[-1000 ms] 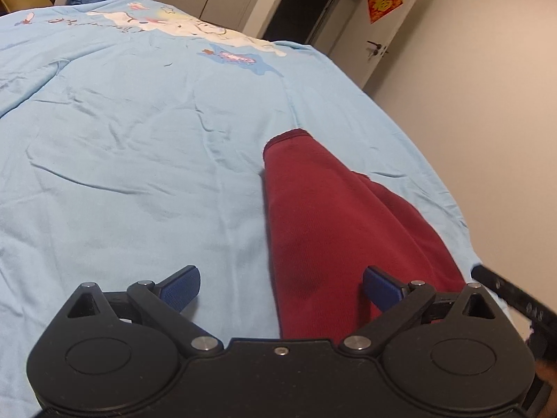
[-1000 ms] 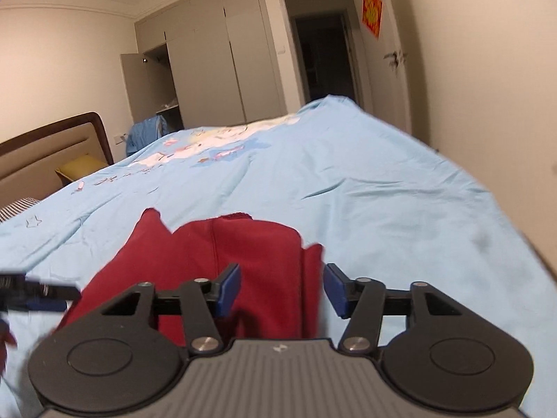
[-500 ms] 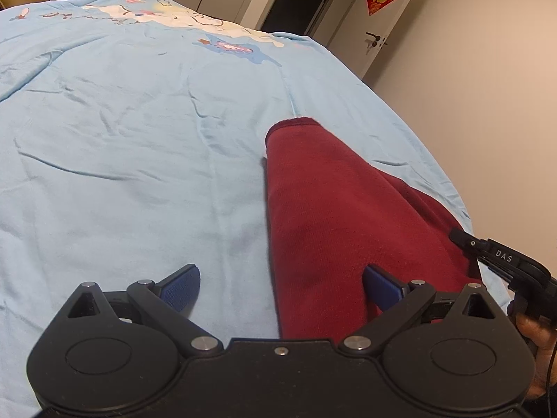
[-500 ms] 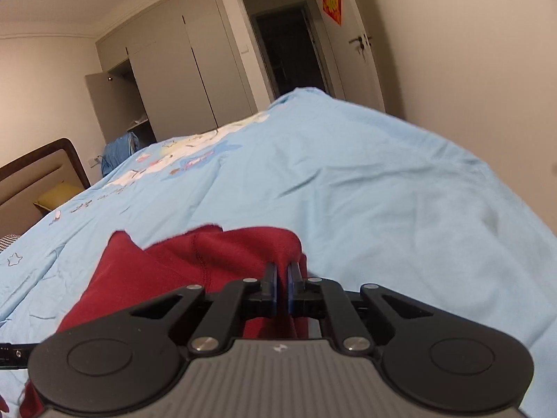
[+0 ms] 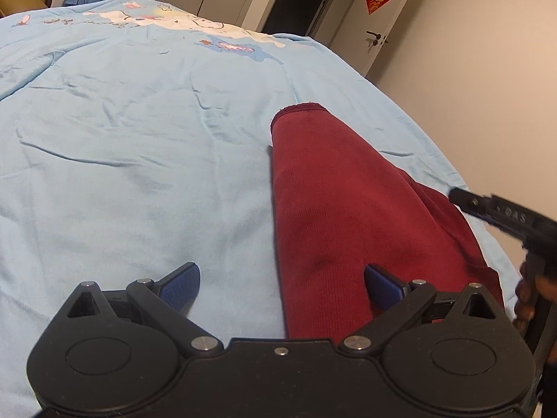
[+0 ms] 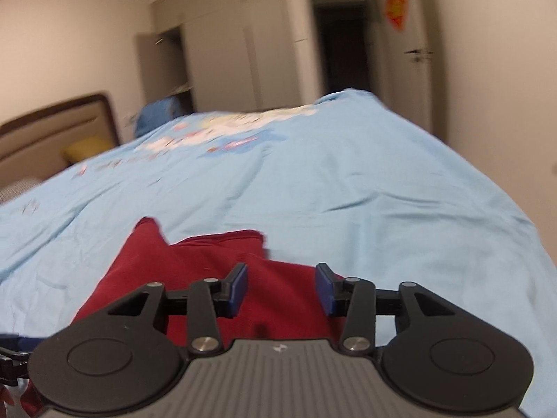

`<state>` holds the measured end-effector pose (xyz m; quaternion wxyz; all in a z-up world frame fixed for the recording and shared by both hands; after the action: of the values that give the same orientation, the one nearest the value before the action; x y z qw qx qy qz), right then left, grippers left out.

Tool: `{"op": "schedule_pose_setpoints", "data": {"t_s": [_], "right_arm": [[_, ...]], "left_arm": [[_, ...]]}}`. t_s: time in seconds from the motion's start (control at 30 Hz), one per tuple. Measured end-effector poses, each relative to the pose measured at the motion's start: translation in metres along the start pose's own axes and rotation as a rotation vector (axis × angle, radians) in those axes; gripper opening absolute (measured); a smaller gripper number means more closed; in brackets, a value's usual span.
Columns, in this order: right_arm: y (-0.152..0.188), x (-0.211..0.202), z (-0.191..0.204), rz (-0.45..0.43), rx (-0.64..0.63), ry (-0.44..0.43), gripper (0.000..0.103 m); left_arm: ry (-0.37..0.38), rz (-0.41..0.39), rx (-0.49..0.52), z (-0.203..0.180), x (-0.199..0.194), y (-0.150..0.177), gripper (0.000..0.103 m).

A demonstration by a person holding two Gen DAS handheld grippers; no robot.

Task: Fold small clothes

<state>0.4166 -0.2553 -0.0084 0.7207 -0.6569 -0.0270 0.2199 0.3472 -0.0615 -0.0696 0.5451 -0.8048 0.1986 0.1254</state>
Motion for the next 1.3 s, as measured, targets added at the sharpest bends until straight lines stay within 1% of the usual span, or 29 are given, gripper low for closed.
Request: {"op": "schedule_pose_setpoints", "data": {"t_s": [0.07, 0.17, 0.2, 0.23, 0.27, 0.3, 0.33, 0.37, 0.43, 0.47, 0.53, 0.57, 0.6, 0.67, 0.7, 0.73, 0.8, 0.87, 1.0, 1.1, 1.13, 1.2, 1.3], "right_arm": [[-0.002, 0.021, 0.017, 0.04, -0.058, -0.064, 0.05], [0.001, 0.051, 0.036, 0.105, -0.142, -0.1, 0.048], [0.003, 0.059, 0.041, 0.128, -0.159, -0.118, 0.043], [0.007, 0.065, 0.047, 0.154, -0.179, -0.132, 0.031], [0.01, 0.07, 0.051, 0.172, -0.204, -0.136, 0.023], [0.01, 0.072, 0.054, 0.173, -0.229, -0.134, 0.011], [0.01, 0.071, 0.053, 0.159, -0.24, -0.125, 0.007], [0.006, 0.069, 0.05, 0.14, -0.226, -0.103, 0.006], [-0.005, 0.066, 0.035, 0.091, -0.161, -0.031, 0.005], [-0.007, 0.065, 0.027, 0.077, -0.129, -0.011, 0.005], [-0.003, 0.065, 0.02, 0.077, -0.095, -0.018, 0.004], [0.001, 0.064, 0.02, 0.088, -0.114, -0.024, 0.005], [0.005, 0.063, 0.021, 0.096, -0.147, -0.023, 0.005], [0.006, 0.056, 0.023, 0.088, -0.173, -0.017, 0.01], [0.003, 0.049, 0.021, 0.07, -0.162, -0.013, 0.02], [0.001, 0.041, 0.018, 0.05, -0.147, -0.005, 0.038], [-0.002, 0.021, 0.009, 0.013, -0.119, 0.021, 0.054], [0.002, 0.0, -0.003, -0.003, -0.097, 0.059, 0.055], [0.026, -0.036, -0.027, 0.004, -0.011, 0.121, 0.065], [0.056, -0.046, -0.046, 0.044, 0.067, 0.167, 0.066], [0.064, -0.049, -0.051, 0.043, 0.106, 0.169, 0.066], [0.07, -0.054, -0.055, 0.017, 0.162, 0.167, 0.065], [0.071, -0.059, -0.054, 0.002, 0.173, 0.176, 0.066]], "left_arm": [[0.003, 0.002, -0.004, 0.001, 0.0, 0.0, 0.1], [0.004, 0.006, -0.007, 0.001, -0.001, -0.001, 0.1], [0.004, 0.007, -0.008, 0.001, -0.001, -0.001, 0.1], [0.004, 0.008, -0.008, 0.001, -0.001, -0.001, 0.1], [0.004, 0.008, -0.009, 0.001, -0.002, -0.001, 0.1], [0.004, 0.009, -0.011, 0.001, -0.002, -0.001, 0.1], [0.005, 0.009, -0.013, 0.001, -0.002, -0.001, 0.1], [0.005, 0.009, -0.013, 0.001, -0.002, -0.001, 0.1], [0.005, 0.008, -0.013, 0.001, -0.002, -0.001, 0.1], [0.004, 0.007, -0.015, 0.001, -0.002, -0.001, 0.1], [0.003, 0.006, -0.017, 0.001, -0.002, -0.001, 0.101], [0.002, 0.006, -0.014, 0.0, -0.002, -0.001, 0.101], [0.001, 0.006, -0.012, 0.0, -0.002, -0.001, 0.101], [0.001, 0.007, -0.013, 0.0, -0.002, 0.0, 0.101], [0.0, 0.008, -0.015, 0.0, -0.002, -0.001, 0.101], [0.0, 0.01, -0.016, 0.001, -0.003, -0.001, 0.101], [0.002, 0.01, -0.021, 0.0, -0.003, -0.002, 0.101], [0.004, 0.009, -0.021, 0.001, -0.003, -0.001, 0.101], [0.003, 0.006, -0.022, 0.0, -0.002, -0.001, 0.101], [0.003, 0.005, -0.022, 0.0, -0.003, 0.0, 0.102], [0.002, 0.005, -0.022, 0.0, -0.003, 0.0, 0.102], [0.002, 0.007, -0.019, 0.0, -0.003, 0.0, 0.102], [-0.002, 0.01, -0.02, 0.0, -0.004, 0.0, 0.102]]}}
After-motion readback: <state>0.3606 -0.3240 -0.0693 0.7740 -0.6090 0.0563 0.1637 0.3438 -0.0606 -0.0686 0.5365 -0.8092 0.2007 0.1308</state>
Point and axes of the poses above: each gripper's, at about its wrist camera, not at the fingertips, and x roughly the way its jaws point, z to its left, y to its underside, the point moved 9 cm from there along x, roughly the way its jaws point, and after that the axes turned 13 degrees about -z, right-handed, at the moved point
